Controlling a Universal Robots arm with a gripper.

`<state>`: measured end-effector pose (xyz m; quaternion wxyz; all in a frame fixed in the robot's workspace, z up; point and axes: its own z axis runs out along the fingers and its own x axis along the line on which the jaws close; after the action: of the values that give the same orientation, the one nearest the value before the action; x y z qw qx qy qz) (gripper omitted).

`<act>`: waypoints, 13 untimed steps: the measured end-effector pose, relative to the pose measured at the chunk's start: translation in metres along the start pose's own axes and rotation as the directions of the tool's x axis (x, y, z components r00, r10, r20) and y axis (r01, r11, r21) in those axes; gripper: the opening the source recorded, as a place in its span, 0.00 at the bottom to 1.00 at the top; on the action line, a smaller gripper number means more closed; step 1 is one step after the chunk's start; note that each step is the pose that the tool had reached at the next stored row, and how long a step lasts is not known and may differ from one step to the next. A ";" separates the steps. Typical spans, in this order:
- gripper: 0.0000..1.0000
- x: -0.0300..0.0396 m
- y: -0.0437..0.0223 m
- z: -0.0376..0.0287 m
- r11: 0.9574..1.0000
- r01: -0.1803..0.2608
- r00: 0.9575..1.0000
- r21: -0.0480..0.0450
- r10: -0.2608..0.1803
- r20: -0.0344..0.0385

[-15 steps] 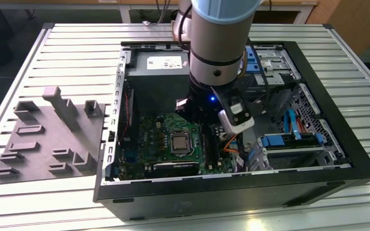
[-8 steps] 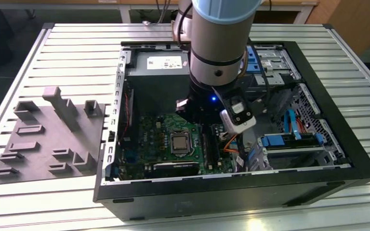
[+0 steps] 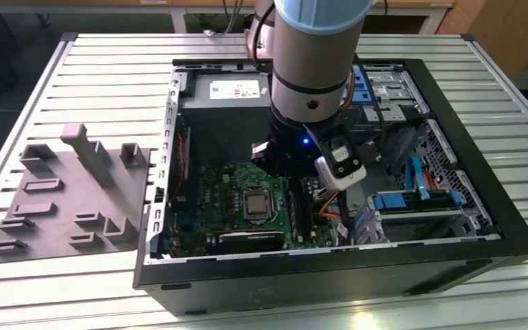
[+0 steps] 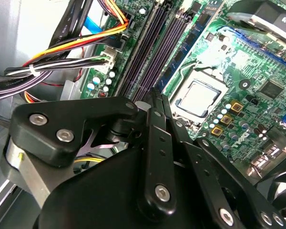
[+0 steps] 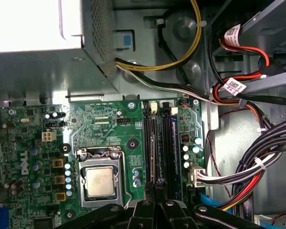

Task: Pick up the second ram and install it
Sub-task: 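Insert the second ram into the second slot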

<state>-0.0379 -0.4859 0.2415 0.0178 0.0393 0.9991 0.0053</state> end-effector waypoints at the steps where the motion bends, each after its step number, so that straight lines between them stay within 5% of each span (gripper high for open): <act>1: 0.11 0.0000 0.0000 0.0000 1.000 0.000 1.000 0.000 0.000 0.000; 13: 0.11 -0.0009 0.0003 0.0007 1.000 0.027 1.000 -0.003 -0.027 0.000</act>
<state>-0.0370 -0.4857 0.2409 0.0177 0.0257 0.9995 0.0067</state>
